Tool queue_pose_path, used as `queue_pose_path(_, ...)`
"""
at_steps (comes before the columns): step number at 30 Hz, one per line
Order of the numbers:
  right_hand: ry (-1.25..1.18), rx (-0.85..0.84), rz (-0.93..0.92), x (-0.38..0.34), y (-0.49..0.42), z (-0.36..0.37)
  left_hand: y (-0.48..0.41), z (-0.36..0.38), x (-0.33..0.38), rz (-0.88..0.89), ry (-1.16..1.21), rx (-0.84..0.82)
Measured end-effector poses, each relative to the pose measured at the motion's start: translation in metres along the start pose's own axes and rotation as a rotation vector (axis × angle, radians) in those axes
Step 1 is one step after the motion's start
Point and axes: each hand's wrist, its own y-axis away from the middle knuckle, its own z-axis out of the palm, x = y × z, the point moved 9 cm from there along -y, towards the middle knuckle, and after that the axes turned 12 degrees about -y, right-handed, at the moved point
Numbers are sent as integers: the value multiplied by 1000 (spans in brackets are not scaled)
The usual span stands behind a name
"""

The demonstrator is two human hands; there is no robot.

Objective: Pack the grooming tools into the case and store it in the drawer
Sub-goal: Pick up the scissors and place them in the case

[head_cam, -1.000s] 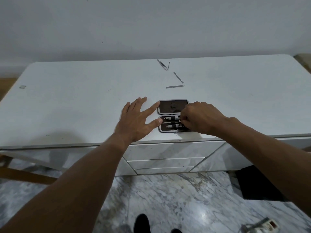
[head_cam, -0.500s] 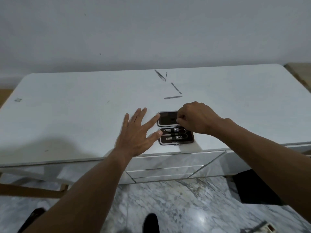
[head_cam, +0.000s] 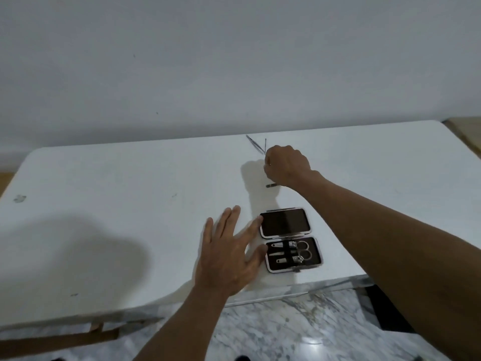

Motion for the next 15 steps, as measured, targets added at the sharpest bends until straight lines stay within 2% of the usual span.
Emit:
queue_pose_path(5,-12,50,66,-14,-36,8,-3,3,1,-9,21,-42)
queue_pose_path(15,8,150,66,-22,-61,12,-2,6,2,2,28,-47)
